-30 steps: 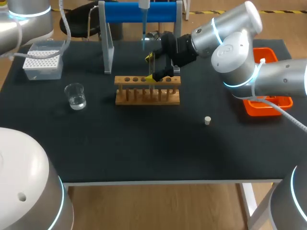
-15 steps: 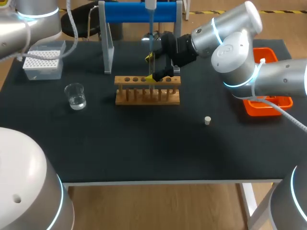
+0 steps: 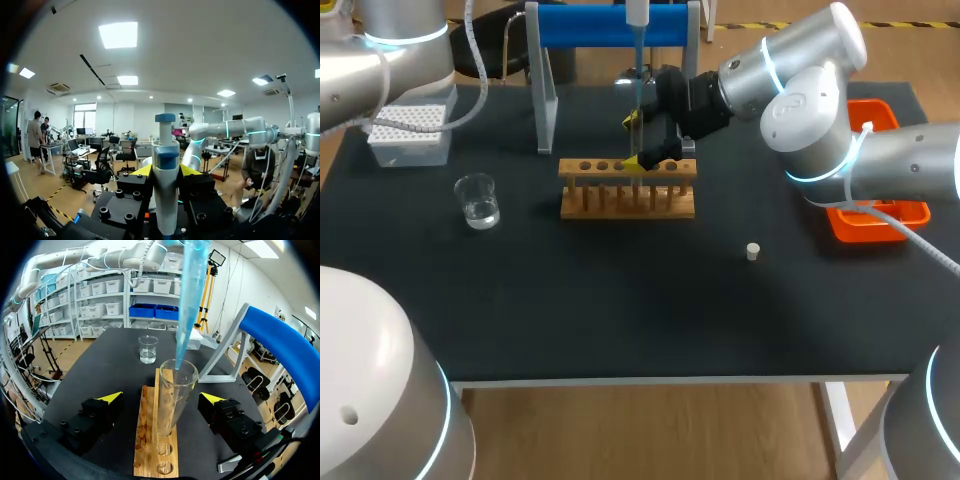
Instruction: Invert the test tube, pick up the pipette, mount the tip to pipette, aspirate from beaker and dispense into the tube, eject the tip, return the pipette, and cap with the stopper.
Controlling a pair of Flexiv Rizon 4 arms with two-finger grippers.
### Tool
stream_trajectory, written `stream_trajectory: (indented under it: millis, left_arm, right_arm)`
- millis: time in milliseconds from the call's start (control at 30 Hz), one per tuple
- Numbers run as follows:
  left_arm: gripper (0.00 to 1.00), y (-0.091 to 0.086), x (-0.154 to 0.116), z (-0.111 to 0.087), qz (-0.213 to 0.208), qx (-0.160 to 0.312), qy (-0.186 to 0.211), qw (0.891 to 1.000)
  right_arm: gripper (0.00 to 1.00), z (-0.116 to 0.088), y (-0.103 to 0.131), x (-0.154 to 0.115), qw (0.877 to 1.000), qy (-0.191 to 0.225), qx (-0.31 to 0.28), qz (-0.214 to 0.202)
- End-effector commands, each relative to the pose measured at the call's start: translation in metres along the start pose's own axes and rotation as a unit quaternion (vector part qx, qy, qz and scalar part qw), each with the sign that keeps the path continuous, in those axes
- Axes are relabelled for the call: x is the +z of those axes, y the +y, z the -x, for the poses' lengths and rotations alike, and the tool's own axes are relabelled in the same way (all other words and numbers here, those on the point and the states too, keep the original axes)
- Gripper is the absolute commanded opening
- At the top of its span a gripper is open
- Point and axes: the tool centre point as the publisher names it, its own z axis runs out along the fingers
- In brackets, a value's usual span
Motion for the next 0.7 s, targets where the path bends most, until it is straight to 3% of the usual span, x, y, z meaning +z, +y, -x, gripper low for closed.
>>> stream_trajectory:
  millis: [33,700]
  left_arm:
    - [0.00,0.002,-0.001,0.004,-0.001,0.001,0.004,1.000]
    - [0.00,0.014,-0.003,0.006,-0.005,-0.007,0.006,1.000]
  right_arm:
    - [1.00,0.000,0.001,-0.001,1.000,0.001,0.000,-0.002]
    - [1.00,0.000,0.001,-0.001,1.000,0.001,0.000,-0.002]
